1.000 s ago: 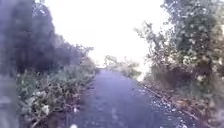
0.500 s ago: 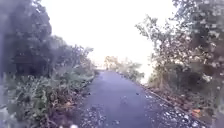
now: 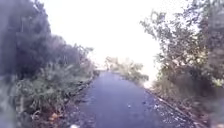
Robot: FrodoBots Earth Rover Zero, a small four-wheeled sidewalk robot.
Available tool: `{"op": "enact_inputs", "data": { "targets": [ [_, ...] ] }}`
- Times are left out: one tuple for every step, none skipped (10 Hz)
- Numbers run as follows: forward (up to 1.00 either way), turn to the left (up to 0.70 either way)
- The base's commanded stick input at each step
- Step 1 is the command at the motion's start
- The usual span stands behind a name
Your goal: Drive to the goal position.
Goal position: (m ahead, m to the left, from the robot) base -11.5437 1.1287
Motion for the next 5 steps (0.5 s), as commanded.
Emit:
{"op": "enact_inputs", "data": {
  "targets": [
    [0.85,0.0],
    [0.85,0.0],
    [0.85,0.0],
    [0.85,0.0],
    [0.85,0.0]
  ]
}}
